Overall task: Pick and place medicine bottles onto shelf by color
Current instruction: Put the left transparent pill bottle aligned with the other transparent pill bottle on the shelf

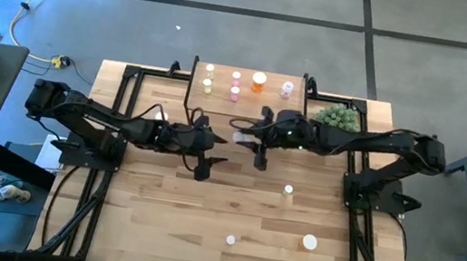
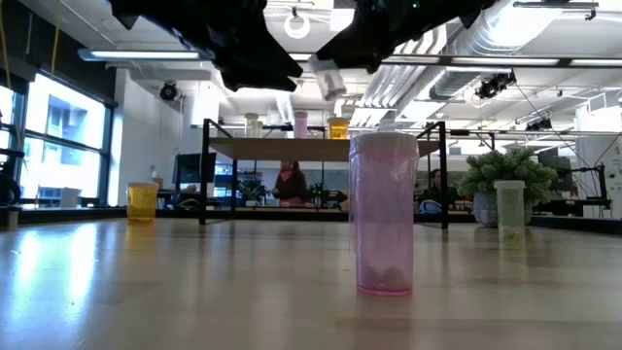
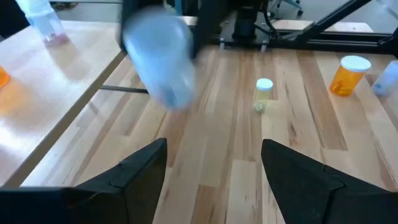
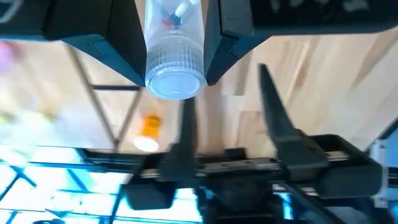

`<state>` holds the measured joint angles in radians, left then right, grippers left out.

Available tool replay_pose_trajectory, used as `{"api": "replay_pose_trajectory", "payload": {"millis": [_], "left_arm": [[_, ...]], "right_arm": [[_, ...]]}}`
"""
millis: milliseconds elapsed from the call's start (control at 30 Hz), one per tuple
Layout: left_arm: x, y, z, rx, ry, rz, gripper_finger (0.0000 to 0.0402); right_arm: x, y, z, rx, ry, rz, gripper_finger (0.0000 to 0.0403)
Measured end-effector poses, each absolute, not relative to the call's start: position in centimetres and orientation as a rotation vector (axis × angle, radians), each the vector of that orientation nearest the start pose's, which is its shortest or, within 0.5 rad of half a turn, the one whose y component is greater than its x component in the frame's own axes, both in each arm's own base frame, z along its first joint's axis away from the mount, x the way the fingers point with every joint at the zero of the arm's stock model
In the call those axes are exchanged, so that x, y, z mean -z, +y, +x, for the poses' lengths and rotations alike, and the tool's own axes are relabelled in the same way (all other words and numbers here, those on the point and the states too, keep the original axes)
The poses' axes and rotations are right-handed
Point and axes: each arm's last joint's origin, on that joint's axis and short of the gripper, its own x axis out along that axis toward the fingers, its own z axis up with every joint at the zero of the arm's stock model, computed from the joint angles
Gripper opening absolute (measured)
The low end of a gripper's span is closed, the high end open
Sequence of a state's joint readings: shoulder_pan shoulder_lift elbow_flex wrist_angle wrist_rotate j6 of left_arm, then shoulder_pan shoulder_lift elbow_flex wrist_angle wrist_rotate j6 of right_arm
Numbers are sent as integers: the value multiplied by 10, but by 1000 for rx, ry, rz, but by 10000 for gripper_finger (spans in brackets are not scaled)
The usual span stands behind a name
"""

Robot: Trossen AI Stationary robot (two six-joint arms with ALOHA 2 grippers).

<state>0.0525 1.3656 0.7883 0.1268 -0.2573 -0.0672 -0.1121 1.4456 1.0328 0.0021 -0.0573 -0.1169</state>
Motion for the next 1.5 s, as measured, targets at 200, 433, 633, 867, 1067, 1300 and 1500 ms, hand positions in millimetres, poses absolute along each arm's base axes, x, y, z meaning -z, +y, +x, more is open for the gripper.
{"api": "replay_pose_trajectory", "payload": {"millis": [200, 433, 633, 867, 1067, 1300, 1500], "left_arm": [[-239, 23, 288, -319, 435, -20, 252], [-239, 23, 288, -319, 435, -20, 252], [-238, 23, 289, -320, 435, -20, 252], [-238, 23, 289, -320, 435, -20, 252], [-238, 23, 289, -320, 435, -20, 252], [-238, 23, 289, -320, 436, -20, 252], [-238, 23, 289, -320, 436, -20, 252]], "right_arm": [[-306, -42, 302, 74, 375, -111, 119], [-333, -56, 269, 189, 339, -179, 113], [-354, -70, 238, 276, 299, -192, 116], [-327, -89, 222, 336, 359, -144, 117], [-280, -104, 209, 435, 268, -65, 118], [-253, -104, 203, 438, 160, -48, 118], [-237, -104, 198, 503, 75, -31, 119]]}}
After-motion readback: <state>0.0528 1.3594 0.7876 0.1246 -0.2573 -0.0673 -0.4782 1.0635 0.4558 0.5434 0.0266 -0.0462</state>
